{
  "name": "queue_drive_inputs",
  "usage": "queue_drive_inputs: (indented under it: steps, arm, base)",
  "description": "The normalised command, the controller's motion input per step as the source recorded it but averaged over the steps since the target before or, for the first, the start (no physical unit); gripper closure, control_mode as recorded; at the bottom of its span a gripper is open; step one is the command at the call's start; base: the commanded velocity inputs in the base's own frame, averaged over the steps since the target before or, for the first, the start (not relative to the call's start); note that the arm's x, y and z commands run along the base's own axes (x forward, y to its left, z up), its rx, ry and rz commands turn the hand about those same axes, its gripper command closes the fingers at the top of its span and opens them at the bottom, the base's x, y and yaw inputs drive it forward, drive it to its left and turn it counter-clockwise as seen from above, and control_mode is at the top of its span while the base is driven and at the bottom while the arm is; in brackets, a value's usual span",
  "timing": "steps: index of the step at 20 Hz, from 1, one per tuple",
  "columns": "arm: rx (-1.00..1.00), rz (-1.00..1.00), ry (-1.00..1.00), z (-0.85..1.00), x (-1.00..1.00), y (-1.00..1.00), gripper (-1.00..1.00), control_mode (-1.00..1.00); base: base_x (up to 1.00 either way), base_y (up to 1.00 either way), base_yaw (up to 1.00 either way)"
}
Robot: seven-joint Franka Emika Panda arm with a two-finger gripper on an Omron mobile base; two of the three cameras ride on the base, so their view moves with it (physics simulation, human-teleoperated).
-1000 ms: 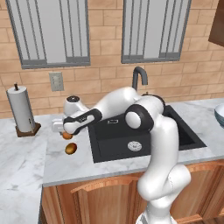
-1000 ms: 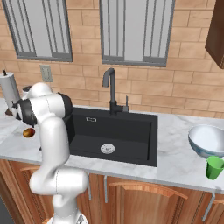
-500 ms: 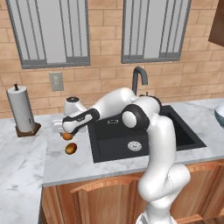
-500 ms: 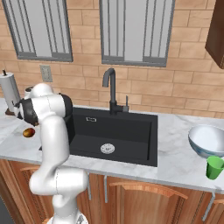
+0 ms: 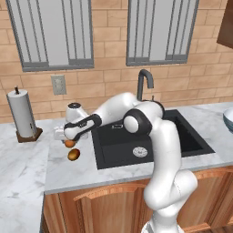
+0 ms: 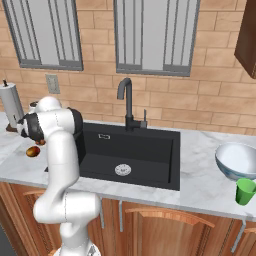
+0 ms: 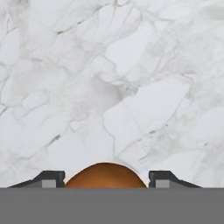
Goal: Remove the mango and tangerine from the sink. Then move the bowl and cup from the counter to the sink for washing.
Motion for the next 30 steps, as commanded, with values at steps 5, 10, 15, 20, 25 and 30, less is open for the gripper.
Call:
queue_drive_inputs:
  steps: [5,10,15,20,25,30]
  arm:
    - [-0.02,-0.02,0.02,-0.17,0.02,0.06,1.0,-1.0]
    - [-0.02,-0.02,0.01,-0.16,0.03,0.05,1.0,-1.0]
    - [-0.03,-0.02,0.01,-0.15,0.0,0.04,-1.0,-1.0]
    - [-0.02,0.0,0.01,-0.06,0.0,0.0,-1.0,-1.0]
    - [-0.01,-0.02,0.01,0.0,0.0,-0.02,-1.0,-1.0]
    - [-0.05,-0.02,0.0,0.02,-0.05,-0.06,-1.0,-1.0]
  base:
    - [0.0,0.0,0.0]
    - [0.0,0.0,0.0]
    - [0.0,0.0,0.0]
    - [0.0,0.0,0.0]
    - [0.0,0.0,0.0]
    - [0.0,0.0,0.0]
